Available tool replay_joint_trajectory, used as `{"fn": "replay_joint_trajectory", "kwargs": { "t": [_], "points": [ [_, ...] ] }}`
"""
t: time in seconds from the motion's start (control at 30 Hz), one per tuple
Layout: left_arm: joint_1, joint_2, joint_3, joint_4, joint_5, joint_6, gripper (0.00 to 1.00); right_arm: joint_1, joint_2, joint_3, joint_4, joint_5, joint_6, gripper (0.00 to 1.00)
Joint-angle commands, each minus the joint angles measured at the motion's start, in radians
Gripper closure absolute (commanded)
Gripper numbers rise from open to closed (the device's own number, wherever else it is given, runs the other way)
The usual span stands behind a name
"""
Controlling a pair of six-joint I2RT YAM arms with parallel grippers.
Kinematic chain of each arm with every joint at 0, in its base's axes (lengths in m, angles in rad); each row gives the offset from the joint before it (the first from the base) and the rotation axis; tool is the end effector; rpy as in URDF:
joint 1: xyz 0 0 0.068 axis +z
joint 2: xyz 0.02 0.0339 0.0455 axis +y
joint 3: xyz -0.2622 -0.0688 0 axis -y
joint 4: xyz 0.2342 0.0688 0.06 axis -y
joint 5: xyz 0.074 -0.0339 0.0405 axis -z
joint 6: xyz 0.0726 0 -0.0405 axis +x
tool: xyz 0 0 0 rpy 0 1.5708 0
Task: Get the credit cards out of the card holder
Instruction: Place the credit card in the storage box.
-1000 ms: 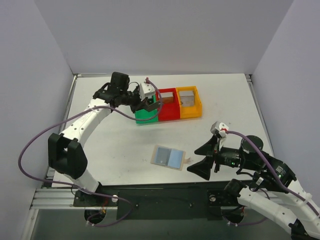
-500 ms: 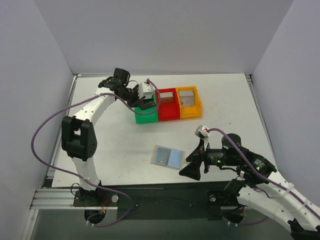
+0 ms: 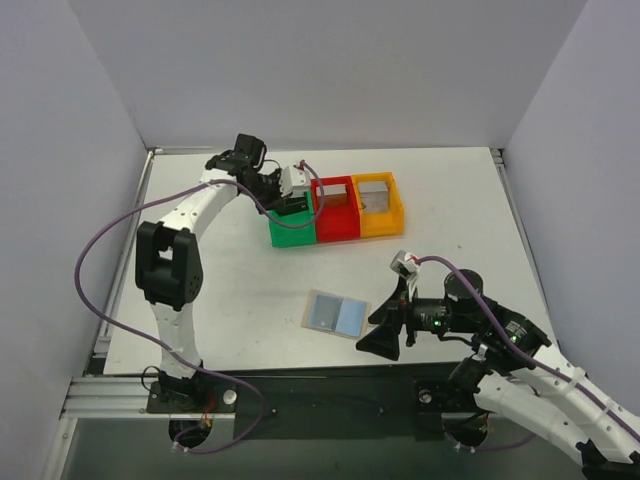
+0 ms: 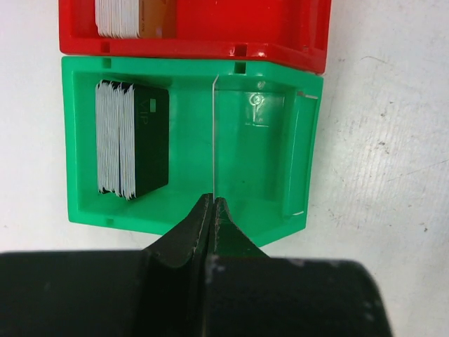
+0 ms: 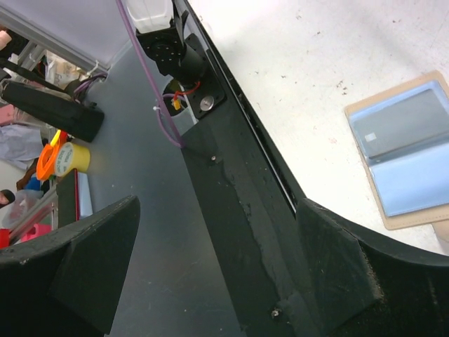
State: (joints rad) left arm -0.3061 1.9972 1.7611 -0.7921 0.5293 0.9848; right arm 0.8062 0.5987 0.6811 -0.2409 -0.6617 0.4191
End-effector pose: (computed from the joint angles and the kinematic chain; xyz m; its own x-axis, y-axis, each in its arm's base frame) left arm 0.4092 -0.1678 0.2387 -0.0277 0.7630 -0.6458 0.9617 0.1967 0.1911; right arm 0.0796 0.1474 0.3196 -0.5024 -0.0600 -0.8625 -0.8593 0.1453 0.4904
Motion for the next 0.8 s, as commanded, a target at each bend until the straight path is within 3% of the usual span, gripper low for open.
{"fn": "replay_joint_trajectory", "kwargs": {
  "t": [0.0,0.77],
  "points": [
    [-0.004,0.015,0.075,-0.016,-0.041,0.044,1.00,0.002,-0.014,0.001,0.045,0.004,0.001,0.13],
    [-0.051,0.140,0.144,0.013,-0.155,0.110,1.00,0.001,0.024,-0.006,0.055,0.022,-0.016,0.12]
  ]
}}
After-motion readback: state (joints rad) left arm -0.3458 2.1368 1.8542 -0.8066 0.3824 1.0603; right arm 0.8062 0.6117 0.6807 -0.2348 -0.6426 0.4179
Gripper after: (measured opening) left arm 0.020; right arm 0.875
